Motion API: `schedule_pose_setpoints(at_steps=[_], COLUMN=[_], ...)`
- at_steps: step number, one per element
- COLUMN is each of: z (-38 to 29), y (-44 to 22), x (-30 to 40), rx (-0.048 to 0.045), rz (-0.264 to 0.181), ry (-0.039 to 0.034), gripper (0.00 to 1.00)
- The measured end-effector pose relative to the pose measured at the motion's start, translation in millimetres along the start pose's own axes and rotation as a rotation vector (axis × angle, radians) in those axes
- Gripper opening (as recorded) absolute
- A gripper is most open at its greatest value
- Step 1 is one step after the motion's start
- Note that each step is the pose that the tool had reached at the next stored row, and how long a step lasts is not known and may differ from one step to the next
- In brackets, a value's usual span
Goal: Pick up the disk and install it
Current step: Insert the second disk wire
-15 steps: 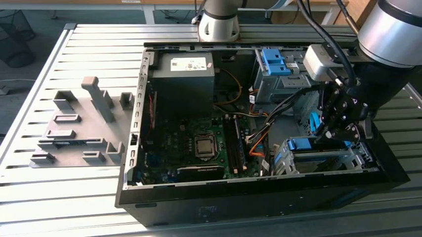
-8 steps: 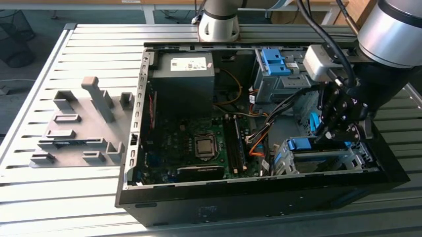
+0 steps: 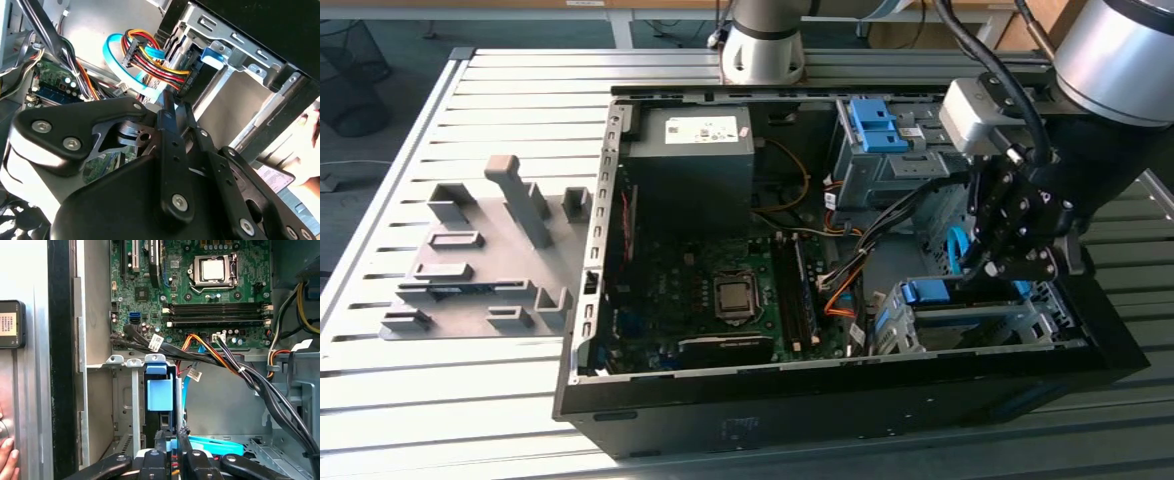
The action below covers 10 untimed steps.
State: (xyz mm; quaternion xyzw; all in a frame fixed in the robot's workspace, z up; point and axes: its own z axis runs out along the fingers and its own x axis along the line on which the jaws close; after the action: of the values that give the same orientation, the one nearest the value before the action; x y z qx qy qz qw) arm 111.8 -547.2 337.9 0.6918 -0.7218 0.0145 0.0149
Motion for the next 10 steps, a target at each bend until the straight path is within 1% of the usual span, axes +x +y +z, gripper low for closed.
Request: schedule_pose_setpoints(at_steps=[2, 5, 7, 10], z=[-0.3, -0.4, -0.4, 0.7], y=[0.0, 0.0, 0.0, -0.5], x=[0.0, 0.0, 0.0, 0.0], rx=[-0.0002, -0.0003, -0.0003, -0.0003], rz=[0.0, 0.0, 0.0, 0.0], ry=[-0.002, -0.0024, -0.0025, -0.0029], gripper=[0.24, 0.22, 0.11, 0.11])
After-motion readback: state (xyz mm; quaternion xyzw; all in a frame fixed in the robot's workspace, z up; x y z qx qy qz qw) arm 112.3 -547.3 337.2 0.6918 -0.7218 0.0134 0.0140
